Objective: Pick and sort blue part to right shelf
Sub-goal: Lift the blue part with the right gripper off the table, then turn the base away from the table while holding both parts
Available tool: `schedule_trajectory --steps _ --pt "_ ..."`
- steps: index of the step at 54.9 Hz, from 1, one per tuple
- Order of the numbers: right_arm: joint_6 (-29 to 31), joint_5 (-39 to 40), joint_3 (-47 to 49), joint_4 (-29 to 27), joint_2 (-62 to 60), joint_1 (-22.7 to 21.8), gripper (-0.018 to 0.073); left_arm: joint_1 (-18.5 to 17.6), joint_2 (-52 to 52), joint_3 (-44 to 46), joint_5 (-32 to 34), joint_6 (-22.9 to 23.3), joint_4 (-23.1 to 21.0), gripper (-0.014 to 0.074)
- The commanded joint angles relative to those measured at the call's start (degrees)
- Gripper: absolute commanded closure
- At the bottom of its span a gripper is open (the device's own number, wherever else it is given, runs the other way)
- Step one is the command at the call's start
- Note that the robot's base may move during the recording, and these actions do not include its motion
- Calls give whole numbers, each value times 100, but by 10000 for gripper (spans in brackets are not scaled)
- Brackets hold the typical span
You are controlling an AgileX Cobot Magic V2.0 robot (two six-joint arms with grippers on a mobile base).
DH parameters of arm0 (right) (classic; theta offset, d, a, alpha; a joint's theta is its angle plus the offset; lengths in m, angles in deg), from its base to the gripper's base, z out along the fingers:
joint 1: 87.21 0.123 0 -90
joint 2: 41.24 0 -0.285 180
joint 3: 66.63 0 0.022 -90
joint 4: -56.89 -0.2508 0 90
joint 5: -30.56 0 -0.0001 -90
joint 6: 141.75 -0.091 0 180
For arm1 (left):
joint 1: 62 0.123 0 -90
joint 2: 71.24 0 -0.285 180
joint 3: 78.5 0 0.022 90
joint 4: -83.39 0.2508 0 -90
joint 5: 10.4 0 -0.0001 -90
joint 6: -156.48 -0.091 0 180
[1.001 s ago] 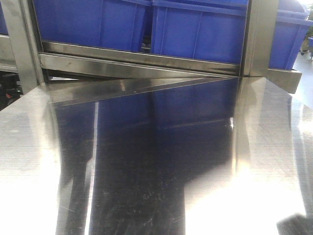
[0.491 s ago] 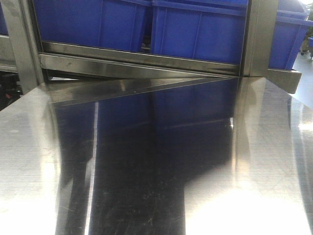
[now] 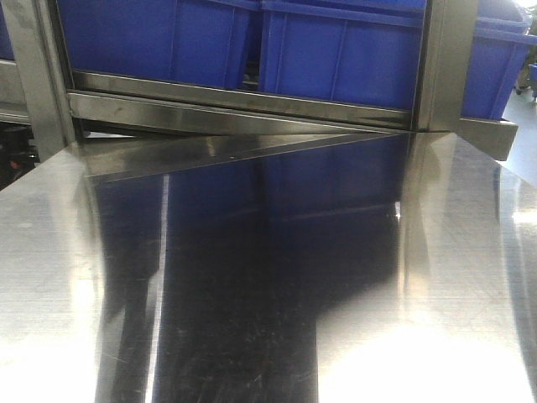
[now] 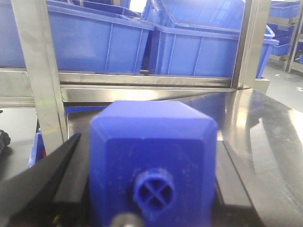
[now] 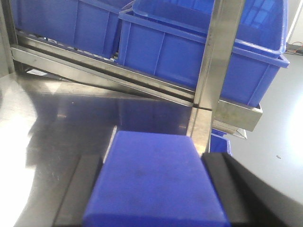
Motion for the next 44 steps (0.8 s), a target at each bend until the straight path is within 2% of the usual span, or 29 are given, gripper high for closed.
schedule_trajectory --steps 1,44 --pt "54 505 163 44 54 -3 377 -16 69 165 537 44 48 242" --pt "54 505 163 44 54 -3 377 -16 69 165 537 44 48 242"
